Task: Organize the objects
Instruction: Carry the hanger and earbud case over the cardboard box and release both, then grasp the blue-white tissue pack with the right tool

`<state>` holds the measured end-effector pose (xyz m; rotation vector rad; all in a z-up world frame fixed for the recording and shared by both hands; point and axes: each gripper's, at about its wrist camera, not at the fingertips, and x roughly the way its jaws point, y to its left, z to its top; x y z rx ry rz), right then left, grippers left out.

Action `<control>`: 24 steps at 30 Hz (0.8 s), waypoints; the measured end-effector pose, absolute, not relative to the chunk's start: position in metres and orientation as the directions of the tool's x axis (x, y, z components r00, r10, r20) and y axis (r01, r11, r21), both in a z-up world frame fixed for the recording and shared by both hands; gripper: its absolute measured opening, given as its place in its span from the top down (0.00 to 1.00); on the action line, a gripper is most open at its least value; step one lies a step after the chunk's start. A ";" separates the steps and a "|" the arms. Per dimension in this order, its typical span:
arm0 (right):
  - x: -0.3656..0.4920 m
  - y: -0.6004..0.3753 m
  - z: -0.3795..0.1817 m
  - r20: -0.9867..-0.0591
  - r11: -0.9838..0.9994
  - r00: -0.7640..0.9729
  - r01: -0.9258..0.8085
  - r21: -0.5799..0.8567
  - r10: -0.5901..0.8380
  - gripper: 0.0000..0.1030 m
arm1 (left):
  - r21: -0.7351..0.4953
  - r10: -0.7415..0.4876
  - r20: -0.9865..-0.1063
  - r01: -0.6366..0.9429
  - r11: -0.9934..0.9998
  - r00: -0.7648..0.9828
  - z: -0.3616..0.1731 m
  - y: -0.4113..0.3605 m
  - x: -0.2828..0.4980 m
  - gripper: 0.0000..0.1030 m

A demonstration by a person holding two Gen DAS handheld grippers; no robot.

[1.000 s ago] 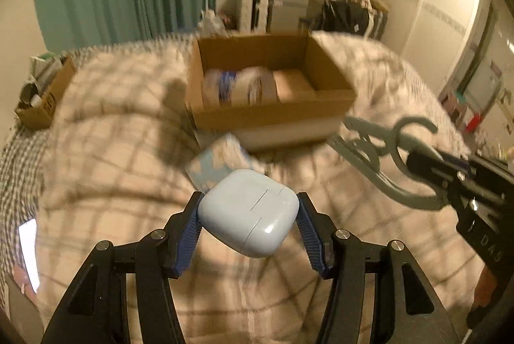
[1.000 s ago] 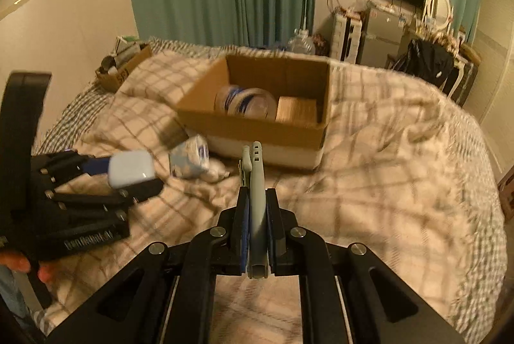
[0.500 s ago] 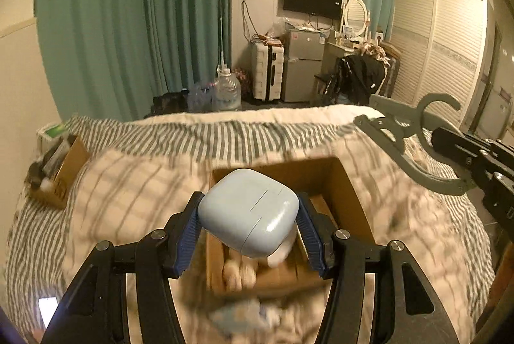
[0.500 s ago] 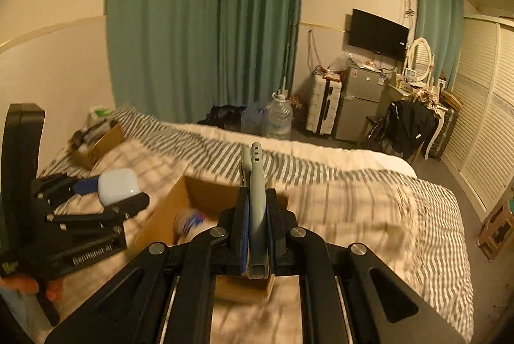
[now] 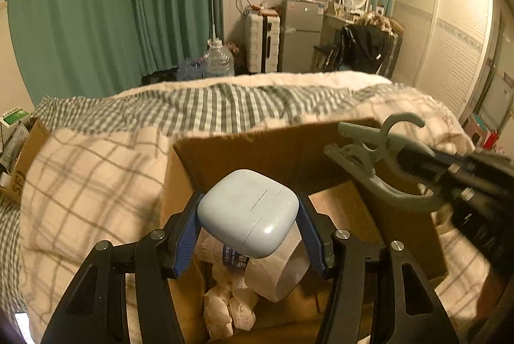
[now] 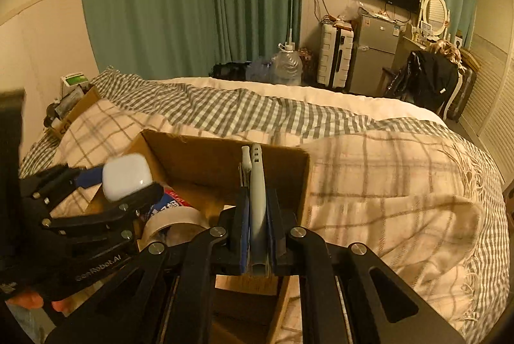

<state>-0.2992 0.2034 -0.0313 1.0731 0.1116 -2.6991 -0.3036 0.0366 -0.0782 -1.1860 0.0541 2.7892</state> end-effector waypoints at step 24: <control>-0.146 0.156 -0.022 -0.701 -0.959 -0.673 0.278 0.053 -0.234 0.29 | 0.068 -0.091 -0.710 0.060 -0.996 -0.699 -0.076 -0.056 -0.125 0.01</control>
